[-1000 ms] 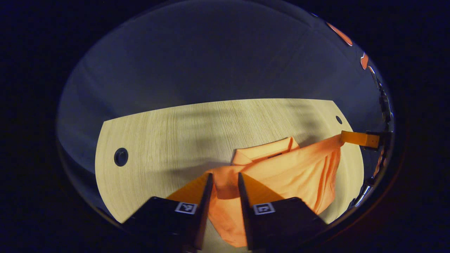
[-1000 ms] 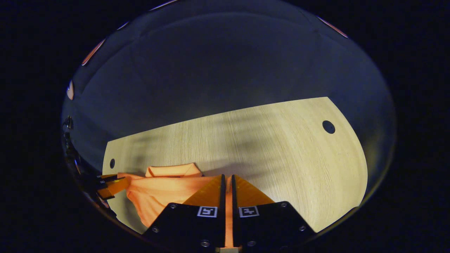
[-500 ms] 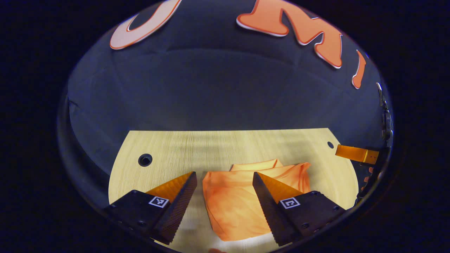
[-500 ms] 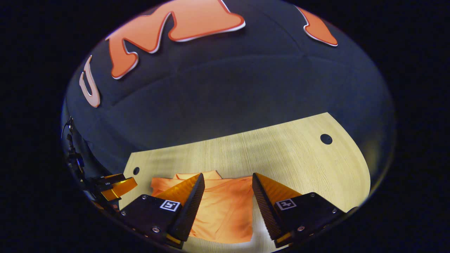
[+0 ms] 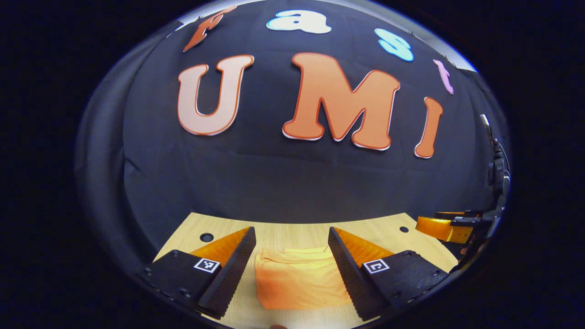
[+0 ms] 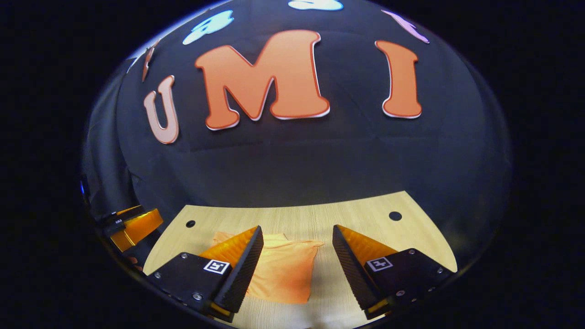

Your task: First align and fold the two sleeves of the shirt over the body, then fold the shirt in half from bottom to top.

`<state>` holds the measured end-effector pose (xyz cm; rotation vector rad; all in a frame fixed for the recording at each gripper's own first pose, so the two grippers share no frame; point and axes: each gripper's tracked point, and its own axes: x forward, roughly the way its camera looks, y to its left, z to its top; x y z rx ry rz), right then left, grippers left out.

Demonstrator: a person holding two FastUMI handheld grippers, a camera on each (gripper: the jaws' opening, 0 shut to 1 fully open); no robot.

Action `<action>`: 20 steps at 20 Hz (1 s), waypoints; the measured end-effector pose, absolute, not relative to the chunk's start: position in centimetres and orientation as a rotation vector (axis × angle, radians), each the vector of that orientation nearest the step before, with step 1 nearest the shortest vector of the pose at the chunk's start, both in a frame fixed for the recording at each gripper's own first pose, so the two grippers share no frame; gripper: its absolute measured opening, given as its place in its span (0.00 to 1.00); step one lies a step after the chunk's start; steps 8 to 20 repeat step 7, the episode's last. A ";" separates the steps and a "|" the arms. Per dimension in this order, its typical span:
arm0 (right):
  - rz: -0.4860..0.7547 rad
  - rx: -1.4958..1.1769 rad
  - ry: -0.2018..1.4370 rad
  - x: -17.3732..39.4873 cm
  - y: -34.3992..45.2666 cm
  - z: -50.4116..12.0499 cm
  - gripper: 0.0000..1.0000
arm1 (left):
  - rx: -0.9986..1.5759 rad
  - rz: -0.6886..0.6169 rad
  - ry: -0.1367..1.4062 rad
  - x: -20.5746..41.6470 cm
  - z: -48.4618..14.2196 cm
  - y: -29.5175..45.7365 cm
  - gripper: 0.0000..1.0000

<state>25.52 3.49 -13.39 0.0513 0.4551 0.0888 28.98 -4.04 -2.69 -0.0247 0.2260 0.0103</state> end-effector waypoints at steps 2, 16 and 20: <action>0.095 0.058 0.378 23.6 2.8 -10.6 0.93 | -0.024 0.002 0.170 26.9 -1.3 -4.8 0.98; 0.145 0.038 0.205 19.6 3.2 -5.3 0.93 | 0.035 -0.005 0.017 20.7 3.1 -6.8 0.98; 0.145 0.038 0.205 19.6 3.2 -5.3 0.93 | 0.035 -0.005 0.017 20.7 3.1 -6.8 0.98</action>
